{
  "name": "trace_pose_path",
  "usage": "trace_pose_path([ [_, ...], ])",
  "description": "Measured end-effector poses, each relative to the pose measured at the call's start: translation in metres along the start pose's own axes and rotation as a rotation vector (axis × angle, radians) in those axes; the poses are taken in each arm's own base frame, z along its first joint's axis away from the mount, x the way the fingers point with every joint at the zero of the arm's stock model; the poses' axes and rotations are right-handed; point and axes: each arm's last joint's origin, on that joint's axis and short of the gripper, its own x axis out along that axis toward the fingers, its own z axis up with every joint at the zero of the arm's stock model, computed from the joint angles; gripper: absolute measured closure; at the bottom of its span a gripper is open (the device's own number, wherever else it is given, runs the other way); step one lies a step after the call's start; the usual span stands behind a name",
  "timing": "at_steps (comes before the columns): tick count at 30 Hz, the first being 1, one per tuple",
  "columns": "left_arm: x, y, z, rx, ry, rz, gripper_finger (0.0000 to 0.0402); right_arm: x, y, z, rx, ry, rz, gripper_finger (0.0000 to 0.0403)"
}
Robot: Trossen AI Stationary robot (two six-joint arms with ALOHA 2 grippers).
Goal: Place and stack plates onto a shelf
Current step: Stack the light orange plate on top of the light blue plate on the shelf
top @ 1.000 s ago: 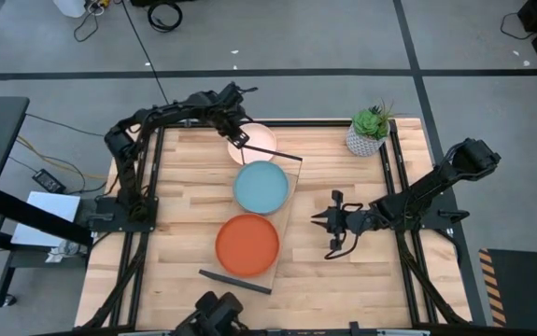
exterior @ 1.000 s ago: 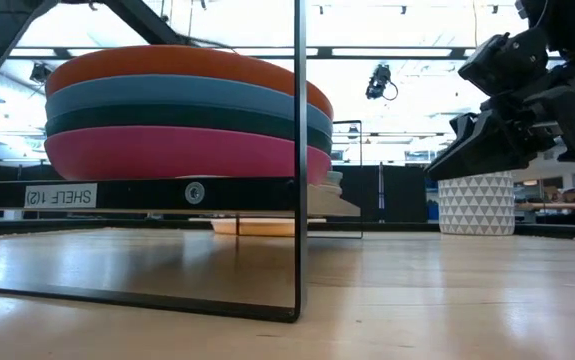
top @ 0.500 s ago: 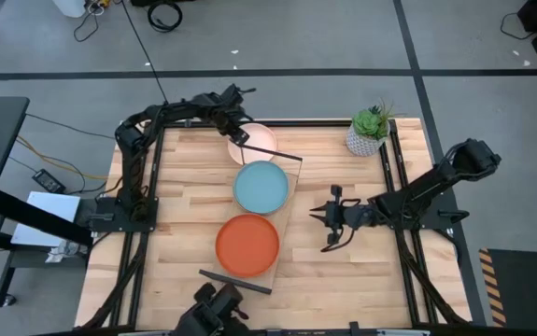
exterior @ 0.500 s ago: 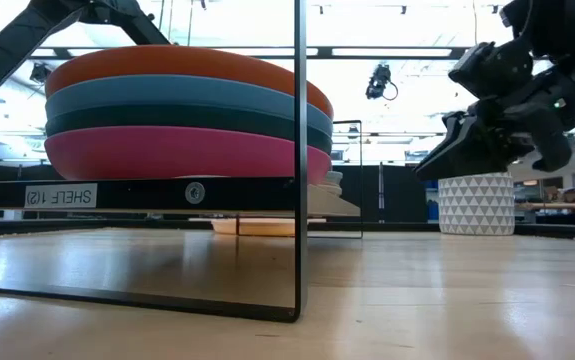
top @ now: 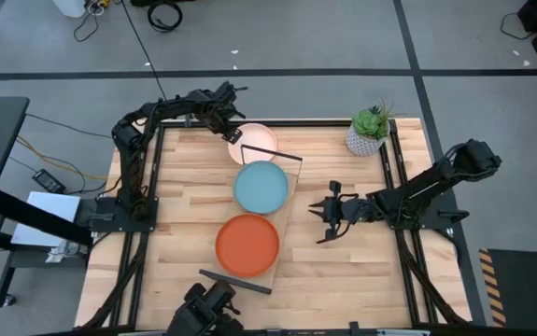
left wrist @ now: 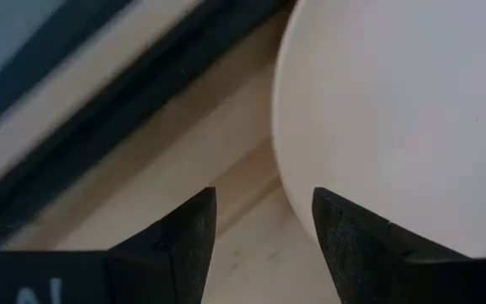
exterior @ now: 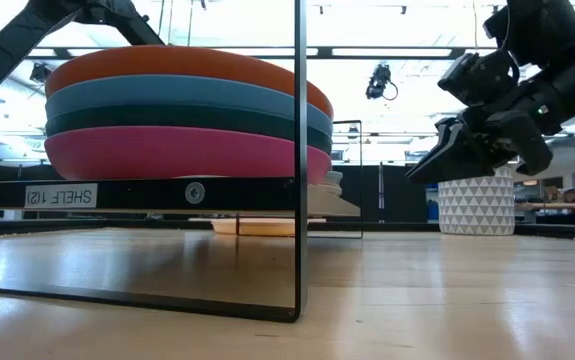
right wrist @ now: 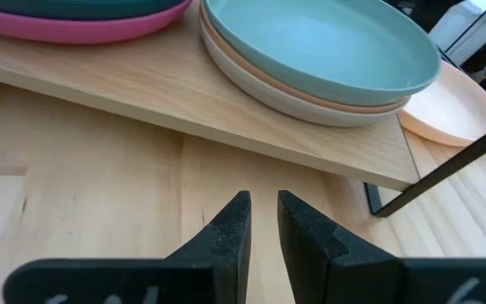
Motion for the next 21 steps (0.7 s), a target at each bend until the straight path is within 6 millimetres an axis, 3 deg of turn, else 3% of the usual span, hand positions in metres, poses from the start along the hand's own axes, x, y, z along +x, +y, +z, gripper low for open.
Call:
trace_pose_path([
  [9, 0.027, -0.013, -0.004, 0.038, 0.067, 0.036, 0.0237, 0.000, 0.001, 0.001, -0.012, -0.010, 0.026, 0.0335],
  [12, 0.027, -0.015, -0.004, 0.059, 0.069, 0.045, 0.0277, 0.000, 0.001, 0.001, -0.020, -0.012, 0.027, 0.0335],
  [17, 0.021, -0.010, -0.001, 0.031, 0.036, 0.060, 0.0378, 0.000, 0.001, 0.001, -0.022, -0.012, 0.027, 0.0335],
  [21, 0.005, -0.010, -0.005, 0.035, 0.051, 0.114, 0.0385, 0.000, 0.001, 0.001, -0.021, -0.012, 0.029, 0.0335],
])
